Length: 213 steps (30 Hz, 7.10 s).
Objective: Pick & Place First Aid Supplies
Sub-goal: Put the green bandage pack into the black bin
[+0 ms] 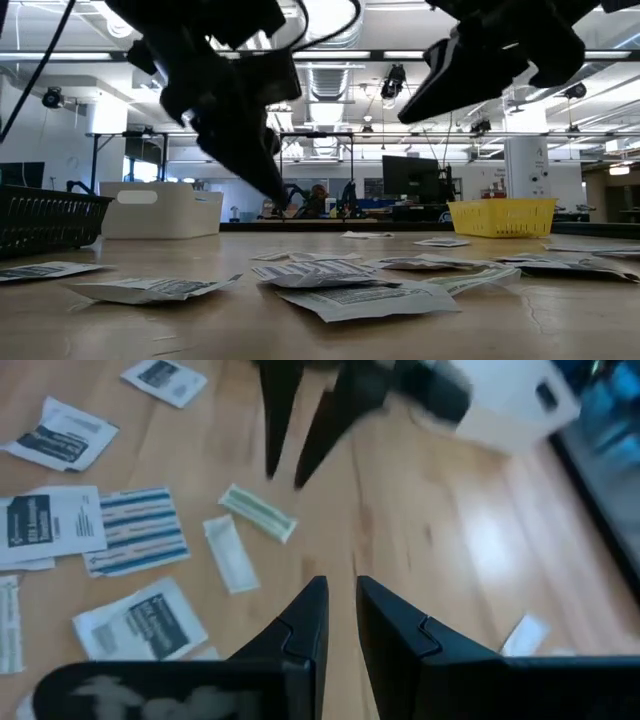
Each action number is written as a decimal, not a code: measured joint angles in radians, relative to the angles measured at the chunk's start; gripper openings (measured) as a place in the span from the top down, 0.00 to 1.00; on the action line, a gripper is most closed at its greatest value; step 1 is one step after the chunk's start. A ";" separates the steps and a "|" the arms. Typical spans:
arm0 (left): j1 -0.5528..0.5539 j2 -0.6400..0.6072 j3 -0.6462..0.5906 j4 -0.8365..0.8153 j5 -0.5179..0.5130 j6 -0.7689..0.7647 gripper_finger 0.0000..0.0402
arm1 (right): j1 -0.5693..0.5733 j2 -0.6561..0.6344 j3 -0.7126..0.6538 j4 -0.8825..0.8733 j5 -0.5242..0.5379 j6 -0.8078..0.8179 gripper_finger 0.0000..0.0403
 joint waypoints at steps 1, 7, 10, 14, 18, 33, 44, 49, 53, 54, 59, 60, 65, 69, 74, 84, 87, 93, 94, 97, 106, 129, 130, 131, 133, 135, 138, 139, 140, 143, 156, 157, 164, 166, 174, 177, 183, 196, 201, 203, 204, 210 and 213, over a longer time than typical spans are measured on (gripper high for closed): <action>-0.001 0.011 0.000 -0.001 0.001 0.000 0.79 | -0.004 0.000 0.000 0.011 0.000 -0.026 0.87; -0.006 0.056 0.000 -0.016 0.062 0.000 0.79 | -0.042 0.000 -0.001 0.027 -0.005 -0.105 0.87; -0.016 0.056 0.000 -0.014 0.065 -0.004 0.79 | -0.066 0.000 -0.001 0.031 -0.076 -0.108 0.87; -0.032 0.050 0.000 -0.014 0.065 -0.005 0.79 | -0.093 0.014 -0.004 0.077 -0.172 -0.154 0.87; -0.046 0.049 0.000 -0.013 0.065 -0.010 0.79 | -0.103 0.074 -0.006 0.165 -0.185 -0.209 0.87; -0.051 0.050 -0.065 0.070 0.056 -0.030 0.79 | -0.103 0.275 0.084 0.202 -0.225 -0.360 0.87; -0.051 0.050 -0.087 0.142 0.054 -0.023 0.79 | -0.103 0.418 0.183 0.195 -0.226 -0.373 0.87; -0.045 0.050 -0.114 0.151 0.052 -0.027 0.79 | -0.103 0.468 0.229 0.185 -0.226 -0.443 0.87; -0.045 0.050 -0.135 0.177 0.052 -0.032 0.79 | -0.103 0.508 0.283 0.103 -0.226 -0.465 0.87; -0.045 0.050 -0.136 0.181 0.052 -0.032 0.79 | -0.103 0.518 0.297 0.076 -0.226 -0.465 0.87; -0.045 0.048 -0.144 0.202 0.053 -0.025 0.79 | -0.106 0.548 0.362 -0.014 -0.225 -0.470 0.87; -0.045 0.047 -0.144 0.213 0.052 -0.021 0.79 | -0.108 0.551 0.370 -0.010 -0.226 -0.466 0.87; -0.045 0.047 -0.142 0.253 0.053 0.003 0.79 | -0.110 0.550 0.372 -0.021 -0.225 -0.467 0.87; -0.045 0.046 -0.144 0.266 0.053 0.004 0.79 | -0.117 0.549 0.366 -0.020 -0.226 -0.467 0.87; -0.045 0.046 -0.150 0.266 0.053 0.003 0.79 | -0.133 0.555 0.366 -0.010 -0.226 -0.470 0.87; -0.045 0.047 -0.212 0.371 0.054 -0.028 0.79 | -0.137 0.582 0.366 0.031 -0.230 -0.496 0.87; -0.045 0.047 -0.228 0.380 0.054 -0.047 0.79 | -0.137 0.586 0.366 0.039 -0.230 -0.499 0.87; -0.045 0.047 -0.262 0.419 0.053 -0.086 0.79 | -0.137 0.586 0.367 0.038 -0.232 -0.574 0.87; -0.045 0.047 -0.265 0.424 0.053 -0.088 0.79 | -0.137 0.586 0.367 0.038 -0.232 -0.594 0.87; -0.045 0.046 -0.273 0.436 0.053 -0.097 0.79 | -0.137 0.586 0.367 0.041 -0.233 -0.658 0.87; -0.045 0.046 -0.279 0.446 0.053 -0.127 0.79 | -0.137 0.620 0.370 0.084 -0.232 -0.880 0.87; -0.036 0.049 -0.282 0.490 0.086 -0.226 0.79 | -0.134 0.632 0.368 0.124 -0.219 -0.933 0.87; -0.036 0.049 -0.282 0.485 0.086 -0.231 0.79 | -0.134 0.631 0.368 0.122 -0.219 -0.932 0.87; -0.036 0.049 -0.282 0.479 0.084 -0.237 0.79 | -0.134 0.629 0.368 0.120 -0.219 -0.933 0.87; -0.034 0.049 -0.281 0.466 0.076 -0.243 0.79 | -0.130 0.625 0.367 0.120 -0.220 -0.938 0.87; -0.035 0.047 -0.280 0.453 0.066 -0.253 0.79 | -0.125 0.623 0.367 0.120 -0.222 -0.953 0.87; -0.035 0.047 -0.279 0.436 0.063 -0.270 0.79 | -0.119 0.623 0.367 0.119 -0.221 -0.966 0.87; -0.035 0.047 -0.279 0.433 0.063 -0.274 0.79 | -0.119 0.623 0.367 0.118 -0.222 -0.963 0.87; -0.035 0.047 -0.278 0.431 0.063 -0.279 0.79 | -0.119 0.623 0.367 0.118 -0.222 -0.956 0.87; -0.035 0.046 -0.279 0.432 0.063 -0.280 0.79 | -0.119 0.623 0.367 0.113 -0.229 -0.922 0.87; -0.034 0.096 -0.282 0.569 0.093 -0.268 0.79 | -0.124 0.622 0.372 0.065 -0.268 -0.907 0.87; -0.034 0.113 -0.281 0.598 0.101 -0.268 0.79 | -0.124 0.622 0.372 0.065 -0.269 -0.907 0.87; -0.033 0.198 -0.278 0.678 0.107 -0.274 0.79 | -0.124 0.621 0.365 0.058 -0.269 -0.886 0.87; -0.032 0.194 -0.278 0.676 0.107 -0.273 0.79 | -0.124 0.621 0.366 0.051 -0.269 -0.886 0.87; -0.032 0.141 -0.278 0.641 0.125 -0.231 0.79 | -0.115 0.621 0.367 0.028 -0.275 -0.904 0.87; -0.029 0.128 -0.279 0.627 0.129 -0.208 0.79 | -0.108 0.621 0.367 0.028 -0.275 -0.907 0.87; -0.011 0.121 -0.280 0.622 0.132 -0.179 0.79 | -0.103 0.621 0.366 0.029 -0.315 -0.901 0.90; 0.021 0.121 -0.278 0.626 0.129 -0.115 0.79 | -0.101 0.621 0.364 0.047 -0.323 -0.879 0.92; 0.028 0.118 -0.280 0.627 0.146 -0.104 0.79 | -0.101 0.621 0.364 0.041 -0.327 -0.879 0.92; 0.028 0.116 -0.280 0.625 0.147 -0.104 0.79 | -0.101 0.621 0.365 0.035 -0.329 -0.879 0.92; 0.029 0.115 -0.280 0.624 0.149 -0.101 0.79 | -0.101 0.621 0.365 0.035 -0.332 -0.879 0.92; 0.043 0.114 -0.280 0.623 0.163 -0.085 0.79 | -0.101 0.621 0.365 0.032 -0.355 -0.876 0.92; 0.049 0.113 -0.280 0.626 0.183 -0.082 0.79 | -0.101 0.629 0.365 0.035 -0.355 -0.867 0.92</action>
